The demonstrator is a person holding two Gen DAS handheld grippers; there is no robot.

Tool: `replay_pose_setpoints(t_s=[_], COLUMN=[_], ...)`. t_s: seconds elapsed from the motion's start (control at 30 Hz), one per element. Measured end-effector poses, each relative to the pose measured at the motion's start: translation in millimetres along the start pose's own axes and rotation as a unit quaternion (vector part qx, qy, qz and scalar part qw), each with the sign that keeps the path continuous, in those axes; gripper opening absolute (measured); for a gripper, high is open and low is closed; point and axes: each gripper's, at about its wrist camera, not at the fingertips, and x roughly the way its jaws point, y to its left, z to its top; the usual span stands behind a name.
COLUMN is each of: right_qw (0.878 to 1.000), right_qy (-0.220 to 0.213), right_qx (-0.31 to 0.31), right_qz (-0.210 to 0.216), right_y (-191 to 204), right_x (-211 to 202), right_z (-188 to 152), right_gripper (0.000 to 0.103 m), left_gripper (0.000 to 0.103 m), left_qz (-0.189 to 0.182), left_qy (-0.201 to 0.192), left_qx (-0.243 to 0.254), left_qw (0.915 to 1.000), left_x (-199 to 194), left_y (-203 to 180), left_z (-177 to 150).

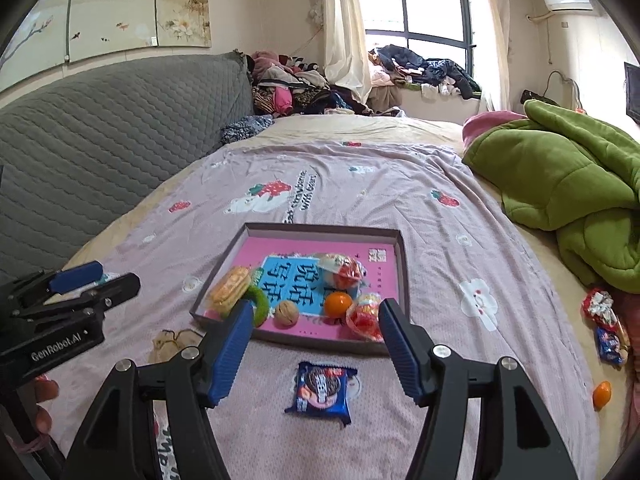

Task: Organize objects
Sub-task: 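Withdraw both tools from the tray toward the biscuit pack and scrunchie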

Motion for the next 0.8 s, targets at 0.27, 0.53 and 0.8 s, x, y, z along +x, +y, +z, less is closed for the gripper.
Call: replay_pose_setpoints(t_s=[0.27, 0.53, 0.8], right_qw=[1.0, 1.0, 1.0], right_qy=[0.006, 0.014, 0.015], right_qx=[-0.002, 0.004, 0.005], right_qz=[-0.006, -0.006, -0.01], right_y=[5, 7, 9], right_x=[-13, -19, -24], right_z=[-24, -45, -62], right_gripper=[0.065, 0.065, 0.065], left_gripper=[0.061, 0.061, 0.061], left_qz=[0.0, -0.008, -0.017], left_qy=[0.002, 0.006, 0.005], left_qx=[-0.003, -0.007, -0.012], left_qw=[1.0, 0.9999, 0.9998], left_x=[-12, -23, -33], left_y=[6, 11, 13], left_z=[-18, -36, -50])
